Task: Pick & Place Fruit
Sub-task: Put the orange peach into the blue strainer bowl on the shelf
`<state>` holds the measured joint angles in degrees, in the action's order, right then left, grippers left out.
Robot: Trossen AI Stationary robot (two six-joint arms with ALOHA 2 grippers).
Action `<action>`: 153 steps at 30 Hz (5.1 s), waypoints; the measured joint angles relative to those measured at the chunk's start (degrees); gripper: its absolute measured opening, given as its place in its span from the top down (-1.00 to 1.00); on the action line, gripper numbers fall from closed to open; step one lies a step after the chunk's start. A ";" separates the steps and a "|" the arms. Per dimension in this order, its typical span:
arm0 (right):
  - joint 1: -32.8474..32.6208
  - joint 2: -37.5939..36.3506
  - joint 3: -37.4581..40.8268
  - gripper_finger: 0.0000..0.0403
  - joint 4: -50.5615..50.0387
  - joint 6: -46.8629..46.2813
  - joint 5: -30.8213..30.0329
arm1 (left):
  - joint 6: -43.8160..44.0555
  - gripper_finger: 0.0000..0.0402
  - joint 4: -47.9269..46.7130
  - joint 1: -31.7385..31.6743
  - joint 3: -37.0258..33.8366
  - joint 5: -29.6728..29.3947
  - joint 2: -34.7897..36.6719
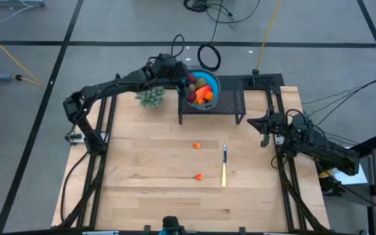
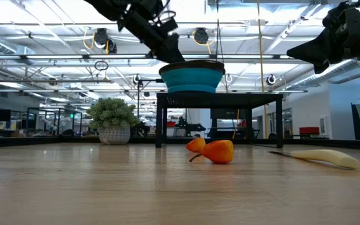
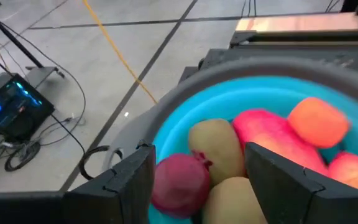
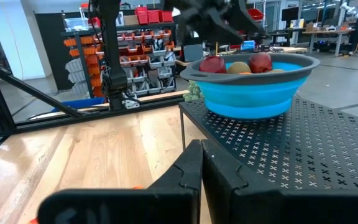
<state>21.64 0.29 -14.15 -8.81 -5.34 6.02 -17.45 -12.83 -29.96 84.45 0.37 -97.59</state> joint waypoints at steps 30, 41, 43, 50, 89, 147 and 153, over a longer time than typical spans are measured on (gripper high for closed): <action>-0.01 0.01 0.00 1.00 0.00 0.46 0.02 | 13.92 -0.21 -9.44 33.39 1.24 -8.40 9.06; 0.00 0.01 0.00 1.00 0.00 1.95 0.02 | 20.73 -0.21 -9.39 40.16 1.24 -16.25 9.08; 0.01 -0.01 0.00 1.00 -0.01 1.95 0.02 | 21.42 -0.21 -9.24 41.02 1.24 -17.05 8.65; 0.00 -0.01 0.00 1.00 0.05 1.95 -0.01 | 21.97 -0.21 -8.07 43.23 1.24 -17.05 5.22; -0.01 0.01 0.00 1.00 -0.36 1.97 0.02 | 17.48 -0.21 -16.45 32.27 1.22 -10.59 -20.26; -0.01 -0.01 0.02 1.00 -0.39 1.97 0.00 | 13.98 -0.21 -12.71 29.67 -0.26 -7.96 -24.60; -0.01 -0.01 0.02 1.00 -0.42 1.97 0.00 | 14.14 -0.17 -12.71 29.67 -0.26 -7.94 -24.65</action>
<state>21.63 0.27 -14.13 -9.22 -3.38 6.02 -3.31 -25.54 -0.30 84.18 -7.57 -122.24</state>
